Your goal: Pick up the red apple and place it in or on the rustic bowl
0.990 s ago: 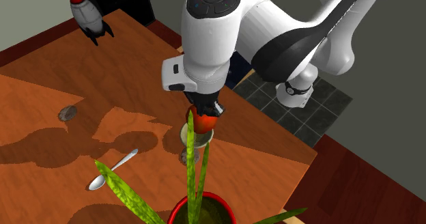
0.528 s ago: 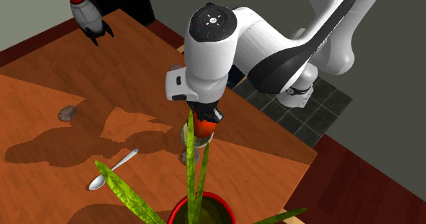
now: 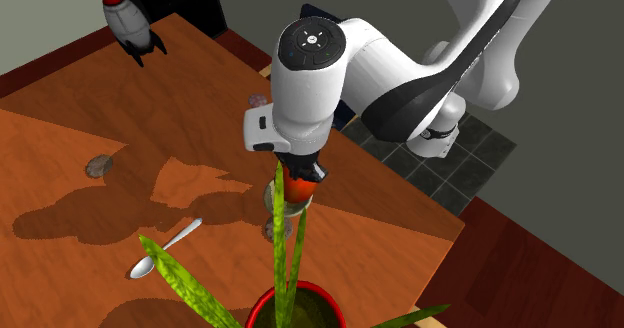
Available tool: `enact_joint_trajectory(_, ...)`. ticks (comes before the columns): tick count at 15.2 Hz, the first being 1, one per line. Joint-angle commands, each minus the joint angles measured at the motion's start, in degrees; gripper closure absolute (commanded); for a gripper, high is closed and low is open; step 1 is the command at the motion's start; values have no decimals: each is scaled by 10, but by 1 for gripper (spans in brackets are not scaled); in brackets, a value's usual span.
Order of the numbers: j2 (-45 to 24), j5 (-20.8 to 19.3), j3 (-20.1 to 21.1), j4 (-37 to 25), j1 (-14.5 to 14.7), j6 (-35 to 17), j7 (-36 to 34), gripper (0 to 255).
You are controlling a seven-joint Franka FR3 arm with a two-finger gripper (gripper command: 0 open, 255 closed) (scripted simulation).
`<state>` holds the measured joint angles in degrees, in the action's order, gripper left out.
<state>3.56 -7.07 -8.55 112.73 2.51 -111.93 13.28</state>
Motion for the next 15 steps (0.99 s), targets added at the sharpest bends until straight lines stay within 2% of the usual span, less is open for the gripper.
enact_joint_trajectory(1,0,0,0,0,0,0,0,0)
enact_joint_trajectory(6,0,0,0,0,0,0,0,0)
enact_joint_trajectory(10,10,1,4,-61,4,71,1,0)
enact_joint_trajectory(15,10,1,4,-61,4,71,1,0)
